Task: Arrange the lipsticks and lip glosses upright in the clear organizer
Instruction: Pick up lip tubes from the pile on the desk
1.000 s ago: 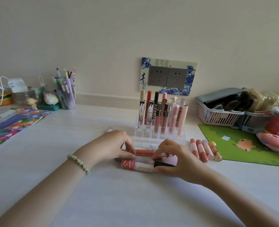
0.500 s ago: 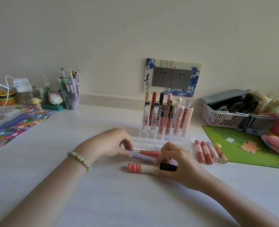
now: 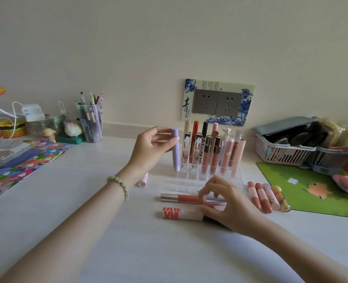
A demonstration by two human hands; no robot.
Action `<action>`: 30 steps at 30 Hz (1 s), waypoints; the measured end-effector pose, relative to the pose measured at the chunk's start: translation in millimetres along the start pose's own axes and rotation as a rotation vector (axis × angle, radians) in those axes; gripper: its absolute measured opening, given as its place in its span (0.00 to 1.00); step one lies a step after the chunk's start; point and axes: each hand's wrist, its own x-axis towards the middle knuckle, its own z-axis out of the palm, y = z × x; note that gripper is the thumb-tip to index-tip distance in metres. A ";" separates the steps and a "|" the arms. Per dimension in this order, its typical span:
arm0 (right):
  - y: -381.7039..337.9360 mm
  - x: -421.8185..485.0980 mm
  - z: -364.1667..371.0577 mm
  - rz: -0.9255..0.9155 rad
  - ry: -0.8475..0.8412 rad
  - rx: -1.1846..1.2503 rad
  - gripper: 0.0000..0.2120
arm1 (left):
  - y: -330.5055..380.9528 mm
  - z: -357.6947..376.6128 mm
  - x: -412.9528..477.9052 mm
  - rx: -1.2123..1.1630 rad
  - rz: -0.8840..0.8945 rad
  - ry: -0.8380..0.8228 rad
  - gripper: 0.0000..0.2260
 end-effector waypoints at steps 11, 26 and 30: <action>-7.2 21.4 7.2 0.062 0.066 0.017 0.02 | -24.5 23.1 7.2 0.086 0.050 0.023 0.08; -4.5 33.1 5.7 0.100 -0.076 -0.169 0.10 | -34.6 26.4 4.7 0.220 0.074 -0.015 0.09; -10.1 37.4 5.8 0.079 -0.134 -0.231 0.13 | -40.3 22.7 2.6 0.259 0.045 -0.020 0.08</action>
